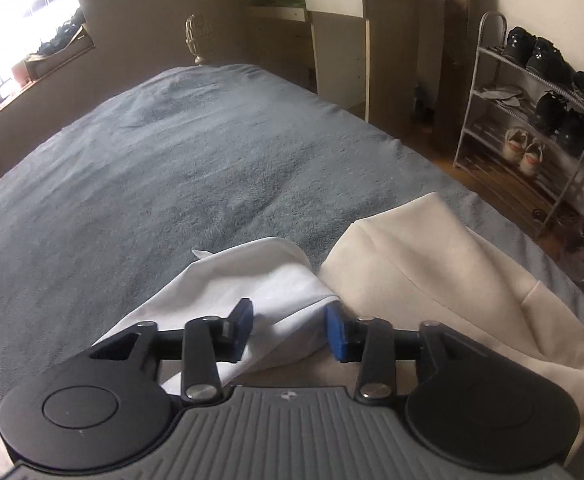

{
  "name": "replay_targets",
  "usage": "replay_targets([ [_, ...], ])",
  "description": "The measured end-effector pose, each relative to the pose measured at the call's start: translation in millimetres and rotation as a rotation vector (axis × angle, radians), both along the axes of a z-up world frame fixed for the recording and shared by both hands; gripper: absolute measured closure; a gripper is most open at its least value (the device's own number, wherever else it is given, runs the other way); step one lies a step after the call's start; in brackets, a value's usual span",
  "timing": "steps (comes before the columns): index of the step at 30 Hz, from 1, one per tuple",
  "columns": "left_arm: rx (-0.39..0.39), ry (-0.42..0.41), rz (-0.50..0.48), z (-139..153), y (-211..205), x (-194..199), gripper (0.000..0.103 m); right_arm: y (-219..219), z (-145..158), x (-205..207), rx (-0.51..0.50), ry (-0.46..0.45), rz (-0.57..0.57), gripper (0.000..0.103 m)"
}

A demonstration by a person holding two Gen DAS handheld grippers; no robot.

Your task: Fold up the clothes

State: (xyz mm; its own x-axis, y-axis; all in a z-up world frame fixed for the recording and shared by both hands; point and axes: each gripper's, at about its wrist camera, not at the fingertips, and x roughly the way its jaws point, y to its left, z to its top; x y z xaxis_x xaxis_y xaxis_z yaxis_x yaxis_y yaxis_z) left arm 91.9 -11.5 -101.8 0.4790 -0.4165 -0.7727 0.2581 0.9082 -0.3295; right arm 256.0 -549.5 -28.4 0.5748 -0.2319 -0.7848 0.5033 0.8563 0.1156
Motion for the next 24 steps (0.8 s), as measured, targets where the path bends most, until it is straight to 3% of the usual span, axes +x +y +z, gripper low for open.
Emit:
replay_targets([
  [5, 0.005, -0.015, -0.015, 5, 1, -5, 0.036, 13, 31, -47, -0.068, -0.017, 0.03, 0.05],
  [9, 0.035, -0.046, -0.073, 10, -3, -18, 0.035, 34, 61, -104, -0.077, -0.115, 0.062, 0.049],
  [14, 0.173, -0.09, -0.153, 2, -23, -29, 0.037, 97, 75, -148, 0.093, -0.153, 0.365, 0.049],
  [16, 0.215, -0.12, -0.144, -1, -27, -31, 0.058, 135, 71, -153, 0.137, -0.13, 0.51, 0.049],
  [18, 0.218, -0.126, -0.103, -2, -23, -27, 0.091, 176, 63, -152, 0.138, -0.102, 0.639, 0.049],
  [22, 0.077, -0.119, 0.084, 21, 22, -18, 0.098, 238, 50, -142, 0.116, -0.065, 0.797, 0.049],
  [24, 0.043, -0.139, 0.198, 33, 50, -16, 0.099, 257, 44, -137, 0.139, -0.04, 0.837, 0.05],
])
